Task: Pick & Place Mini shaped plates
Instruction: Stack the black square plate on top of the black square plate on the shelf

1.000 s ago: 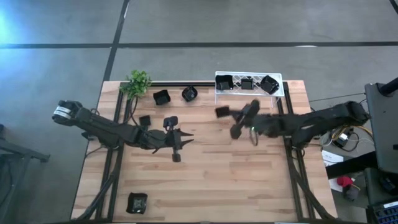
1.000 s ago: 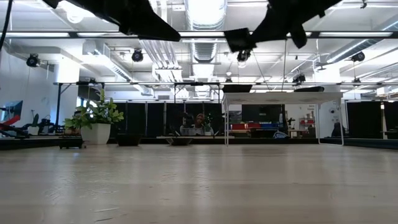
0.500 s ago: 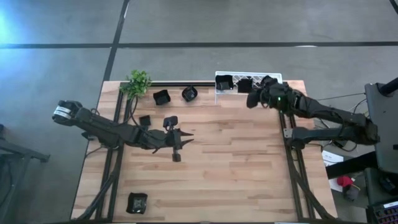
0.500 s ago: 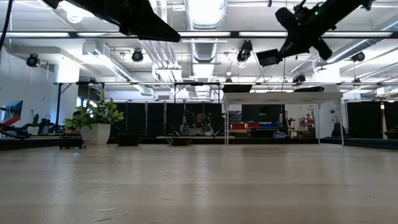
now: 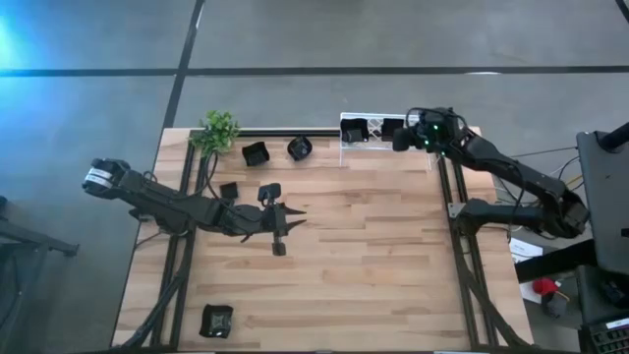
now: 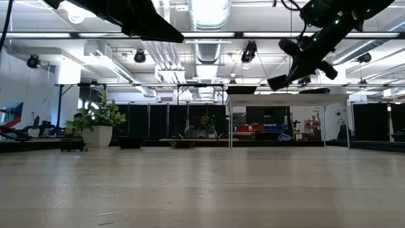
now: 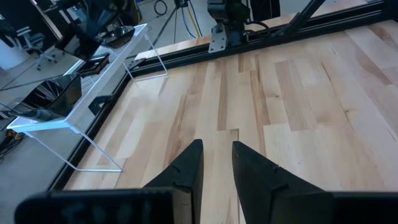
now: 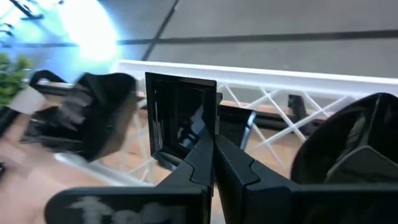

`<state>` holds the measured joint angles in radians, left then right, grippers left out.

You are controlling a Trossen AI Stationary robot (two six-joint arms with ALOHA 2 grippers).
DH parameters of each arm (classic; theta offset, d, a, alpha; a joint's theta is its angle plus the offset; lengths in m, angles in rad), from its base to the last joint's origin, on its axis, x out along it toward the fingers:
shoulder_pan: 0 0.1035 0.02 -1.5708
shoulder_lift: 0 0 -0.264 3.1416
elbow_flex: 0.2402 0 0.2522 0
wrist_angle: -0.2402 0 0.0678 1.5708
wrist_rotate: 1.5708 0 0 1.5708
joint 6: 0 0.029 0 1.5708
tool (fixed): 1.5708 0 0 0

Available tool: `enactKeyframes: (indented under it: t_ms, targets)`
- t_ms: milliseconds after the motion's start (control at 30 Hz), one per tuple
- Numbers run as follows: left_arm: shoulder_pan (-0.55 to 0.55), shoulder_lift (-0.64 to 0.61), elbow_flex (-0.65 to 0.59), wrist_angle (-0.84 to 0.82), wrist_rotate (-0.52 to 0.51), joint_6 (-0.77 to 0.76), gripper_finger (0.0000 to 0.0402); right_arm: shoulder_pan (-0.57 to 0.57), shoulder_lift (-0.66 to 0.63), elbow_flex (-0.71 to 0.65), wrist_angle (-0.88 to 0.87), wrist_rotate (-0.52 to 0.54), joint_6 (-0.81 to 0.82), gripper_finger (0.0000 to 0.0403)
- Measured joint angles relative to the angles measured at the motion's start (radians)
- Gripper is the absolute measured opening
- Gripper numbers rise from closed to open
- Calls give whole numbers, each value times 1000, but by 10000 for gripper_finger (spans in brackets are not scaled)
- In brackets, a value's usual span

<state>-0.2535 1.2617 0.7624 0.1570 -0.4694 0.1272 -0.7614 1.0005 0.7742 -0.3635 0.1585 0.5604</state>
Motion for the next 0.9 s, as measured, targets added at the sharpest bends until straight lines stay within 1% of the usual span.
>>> enactKeyframes:
  t_ms: [167, 300, 700, 900]
  targets:
    - [0, 0, 0, 0, 0, 0, 80, -30, 48, 0, 1, -56, -21, 8]
    - [0, 0, 0, 0, 0, 0, 80, -33, 64, 0, 2, -58, -22, 8]
    - [0, 0, 0, 0, 0, 0, 80, -33, 47, 0, 4, -58, 13, 8]
    - [0, 0, 0, 0, 0, 0, 80, -33, 47, 0, 3, -93, 41, 9]
